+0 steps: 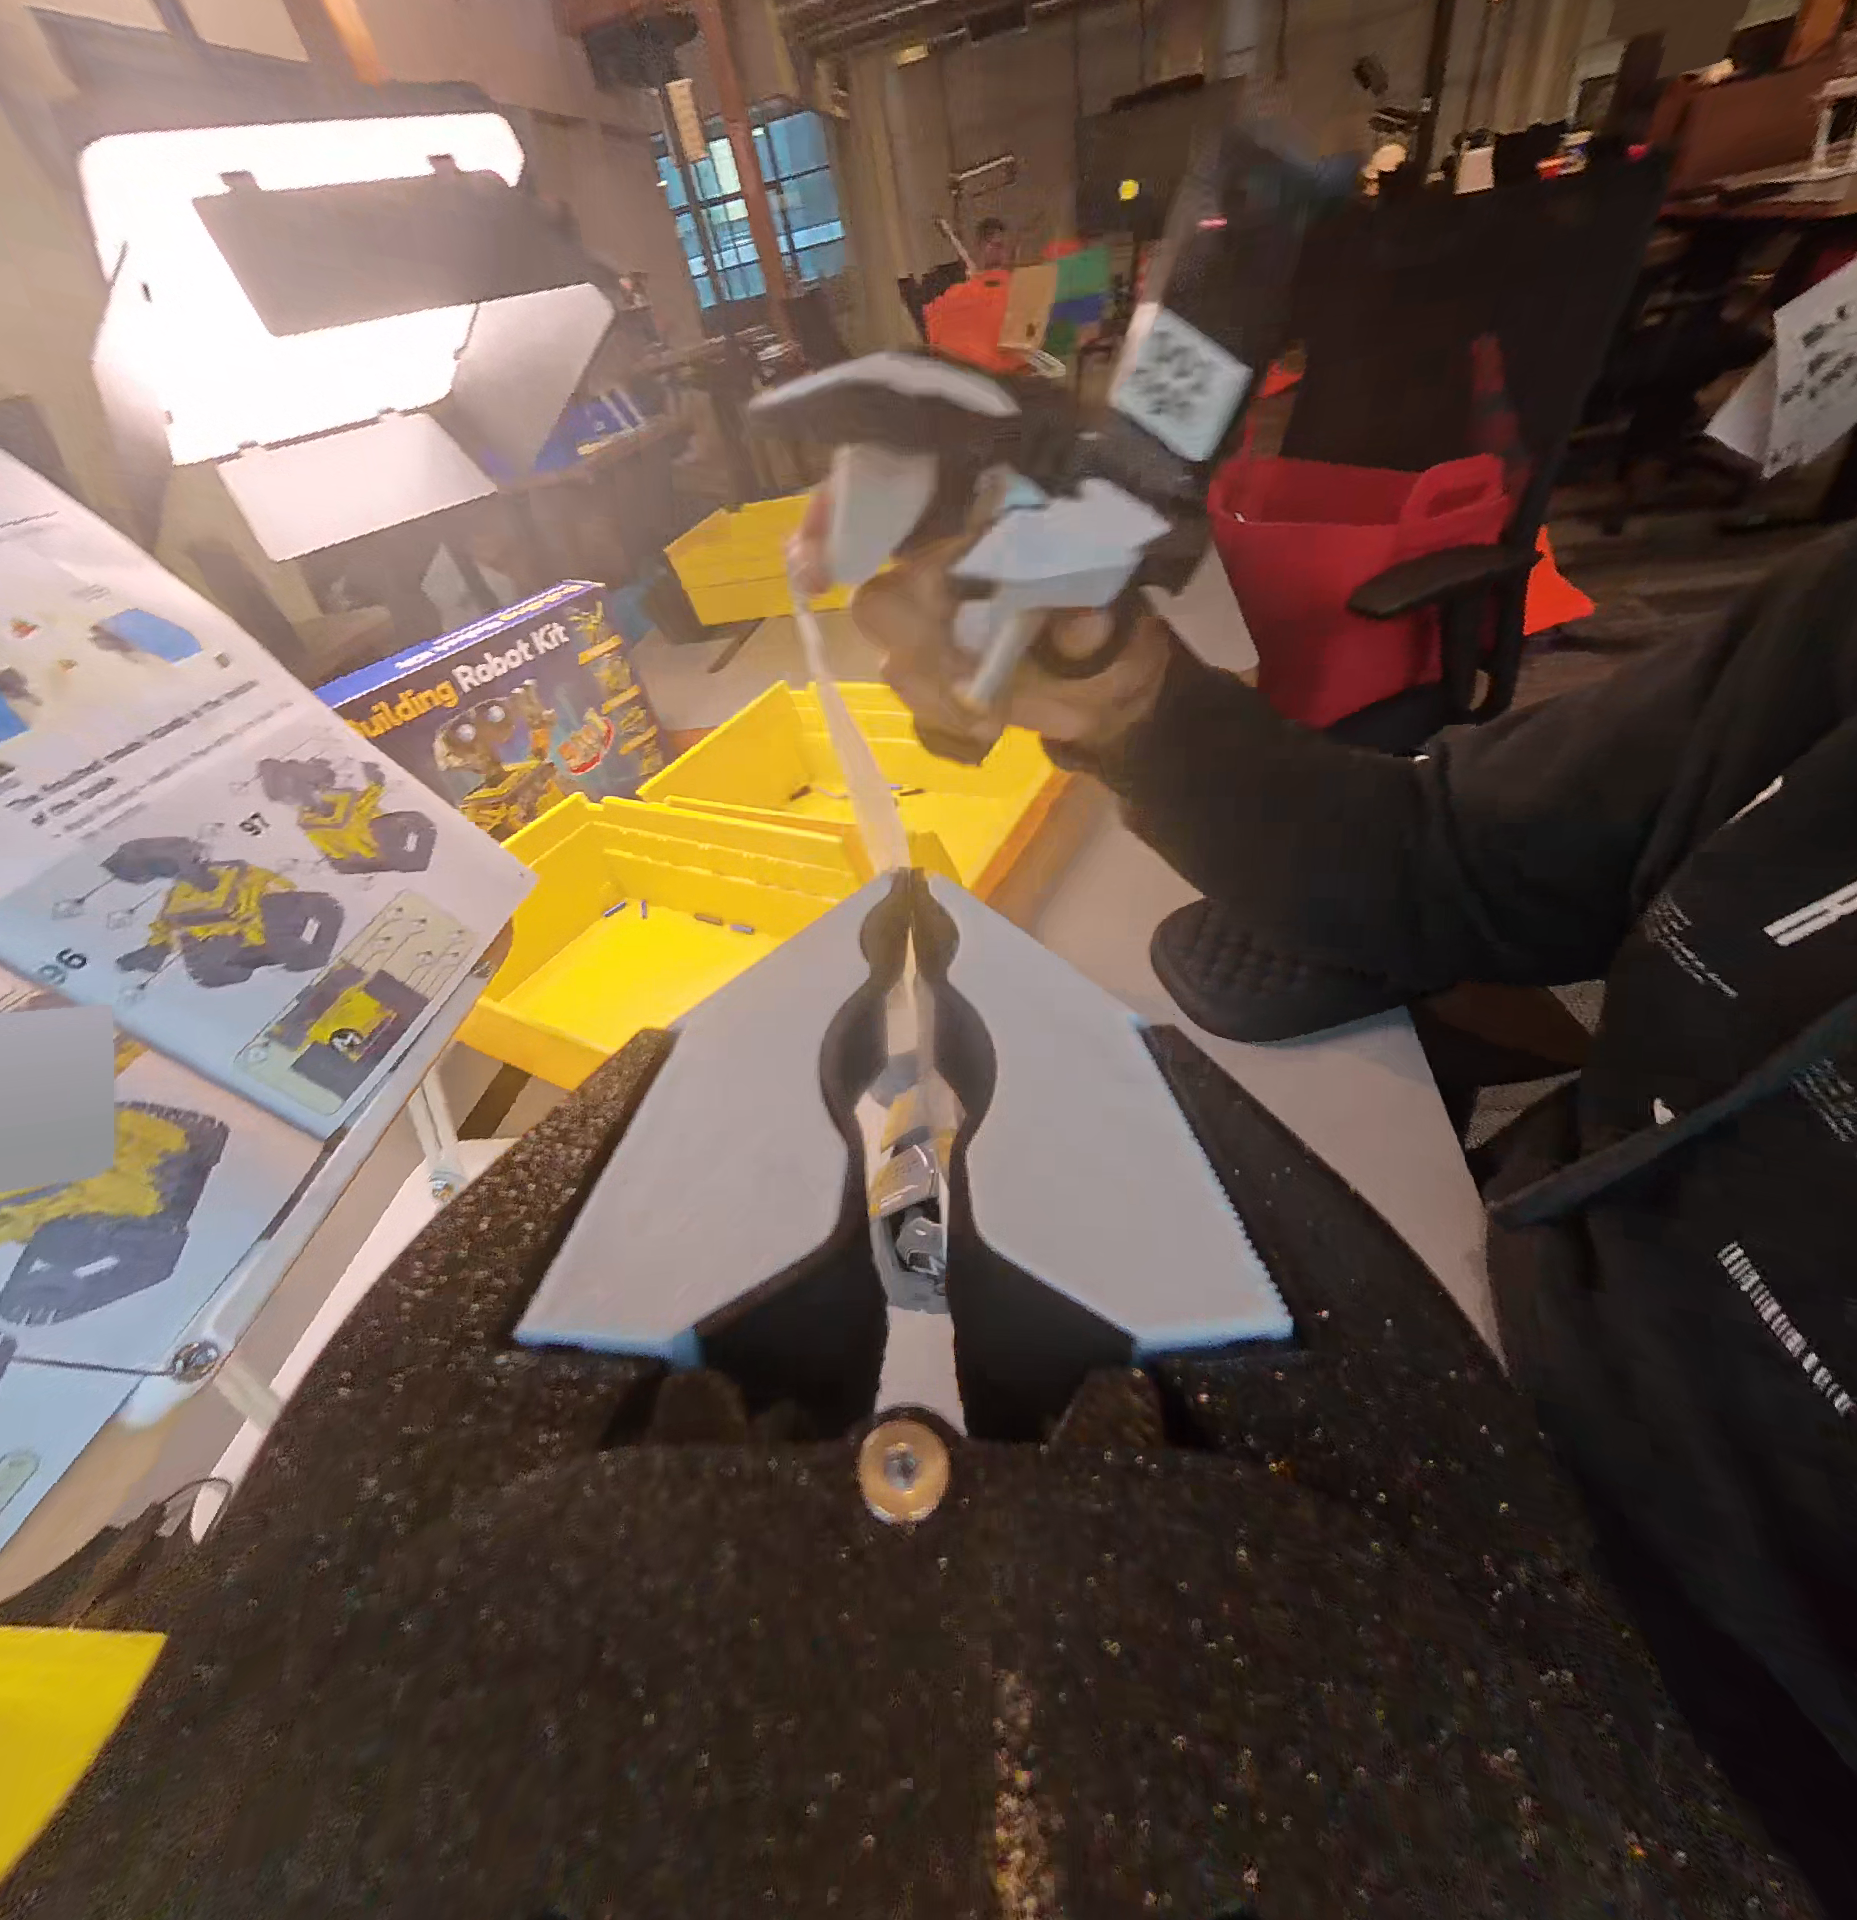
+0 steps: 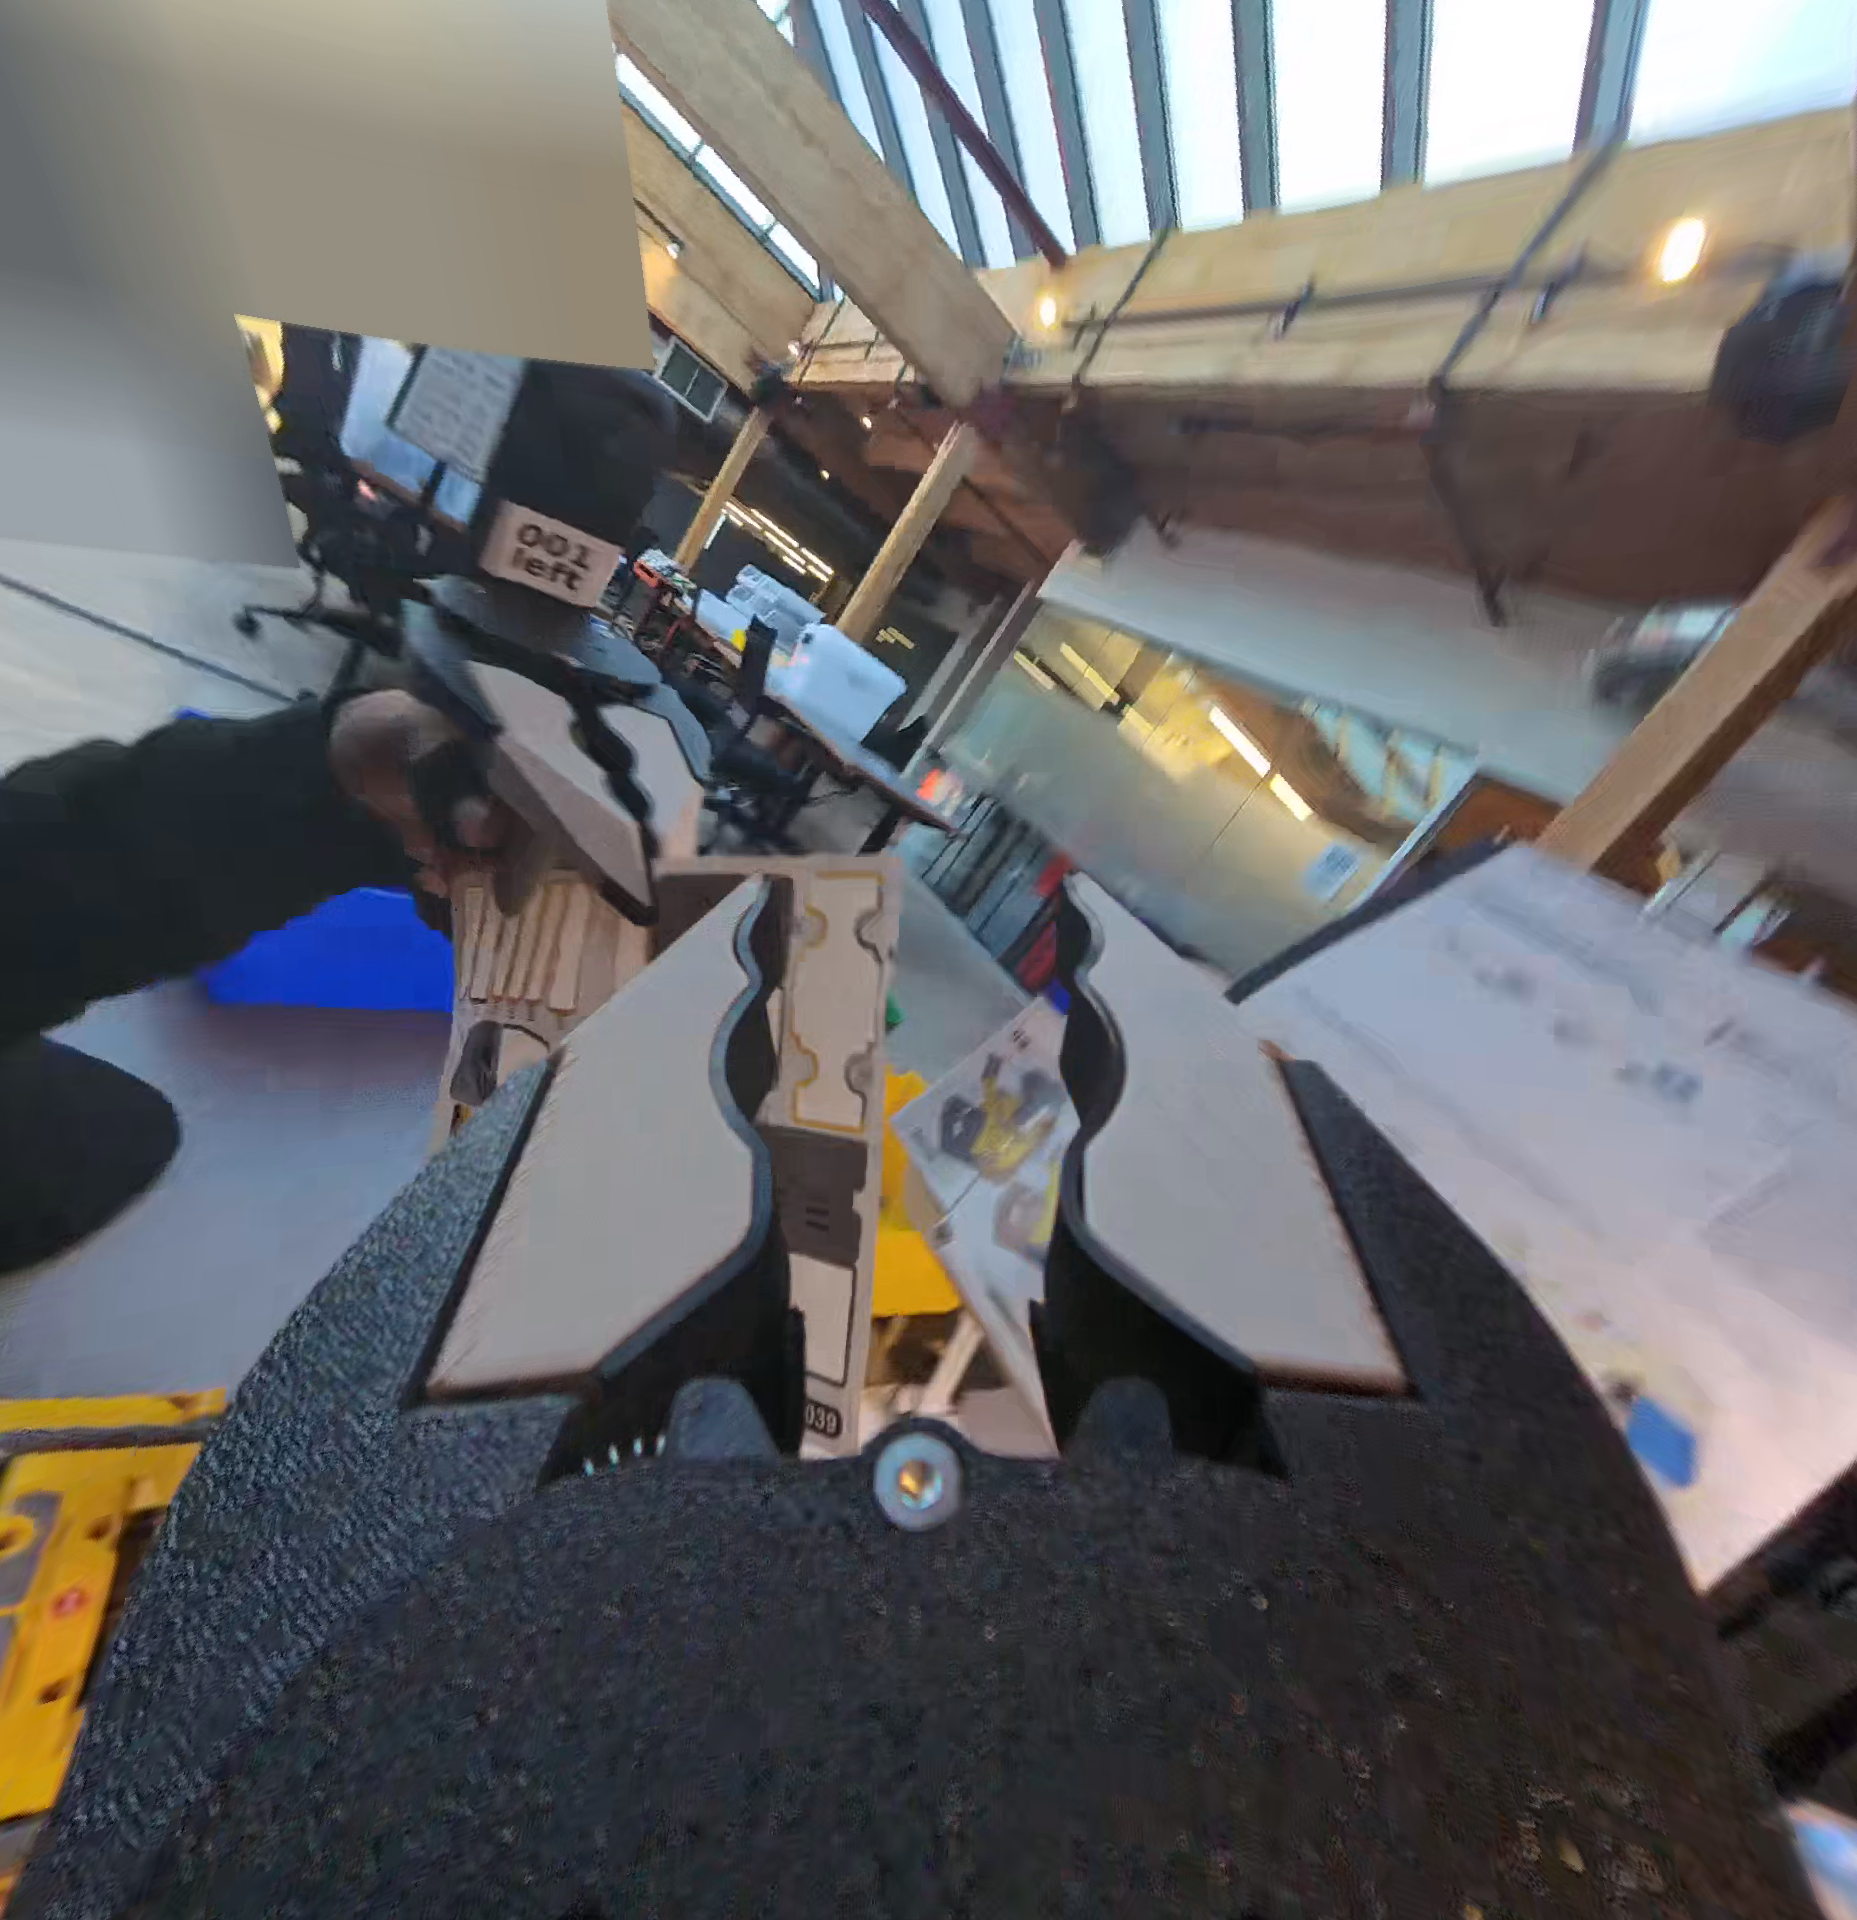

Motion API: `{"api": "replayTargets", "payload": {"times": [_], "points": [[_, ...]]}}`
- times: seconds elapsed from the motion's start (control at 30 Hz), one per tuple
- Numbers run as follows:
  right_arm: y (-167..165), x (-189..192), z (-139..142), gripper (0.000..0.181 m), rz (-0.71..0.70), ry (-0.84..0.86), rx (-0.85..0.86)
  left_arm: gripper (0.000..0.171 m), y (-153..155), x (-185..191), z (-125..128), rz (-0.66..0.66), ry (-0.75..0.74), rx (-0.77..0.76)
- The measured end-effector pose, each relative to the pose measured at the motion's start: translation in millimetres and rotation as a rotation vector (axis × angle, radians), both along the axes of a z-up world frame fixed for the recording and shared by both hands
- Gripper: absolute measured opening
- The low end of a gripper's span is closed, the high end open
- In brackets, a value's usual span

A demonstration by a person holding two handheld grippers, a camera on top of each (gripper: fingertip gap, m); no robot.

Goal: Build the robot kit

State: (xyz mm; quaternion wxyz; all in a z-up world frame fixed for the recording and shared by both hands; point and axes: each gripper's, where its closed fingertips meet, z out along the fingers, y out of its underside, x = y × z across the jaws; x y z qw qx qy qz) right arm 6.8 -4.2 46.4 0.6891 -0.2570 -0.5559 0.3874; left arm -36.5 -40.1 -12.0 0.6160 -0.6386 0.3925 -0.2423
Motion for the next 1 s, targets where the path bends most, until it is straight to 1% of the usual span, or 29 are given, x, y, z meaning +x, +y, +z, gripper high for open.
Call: {"api": "replayTargets", "payload": {"times": [0.03, 0.07, 0.1, 0.13, 0.17, 0.2, 0.27, 0.33, 0.4, 0.43, 0.47, 0.6, 0.67, 0.83, 1.0], "points": [[-21, 7, 4, 0.049, -0.017, 0.02, 0.139, 0.0, 3, -3, 0, 0.012, -0.014, -0.01], [-39, 9, 1, 0.043, -0.034, -0.004, 0.253, 0.0, 5, -4, 0, 0.02, -0.025, -0.018], [-52, 5, -10, 0.042, -0.047, -0.068, 0.327, 0.0, 7, -3, 0, 0.022, -0.031, -0.024], [-60, -3, -23, 0.043, -0.051, -0.147, 0.351, 0.0, 6, 0, -1, 0.01, -0.034, -0.026], [-62, -12, -37, 0.049, -0.056, -0.227, 0.338, 0.0, 5, 5, -1, -0.009, -0.039, -0.024], [-57, -22, -45, 0.05, -0.087, -0.272, 0.318, 0.0, 2, 10, 0, -0.026, -0.043, -0.02], [-39, -37, -60, 0.051, -0.135, -0.312, 0.299, 0.0, -3, 17, 3, -0.052, -0.036, 0.003], [-37, -44, -70, 0.05, -0.07, -0.326, 0.244, 0.0, -7, 23, 0, -0.07, 0.0, 0.024], [-47, -46, -75, 0.04, 0.026, -0.328, 0.202, 0.0, -10, 28, -2, -0.095, 0.017, 0.038], [-51, -46, -78, 0.032, 0.061, -0.341, 0.187, 0.0, -11, 30, -2, -0.11, 0.017, 0.049], [-53, -45, -78, 0.029, 0.085, -0.344, 0.17, 0.0, -13, 31, -2, -0.13, 0.017, 0.056], [-53, -37, -75, 0.012, 0.182, -0.351, 0.073, 0.0, -22, 30, 7, -0.193, -0.047, 0.074], [-57, -34, -74, 0.007, 0.239, -0.362, 0.021, 0.0, -22, 30, 6, -0.177, -0.034, 0.075], [-61, -36, -76, 0.007, 0.285, -0.373, -0.03, 0.0, -20, 29, 6, -0.122, 0.017, 0.106], [-53, -38, -79, 0.015, 0.22, -0.387, 0.0, 0.0, -7, 21, 0, -0.013, 0.075, 0.077]]}}
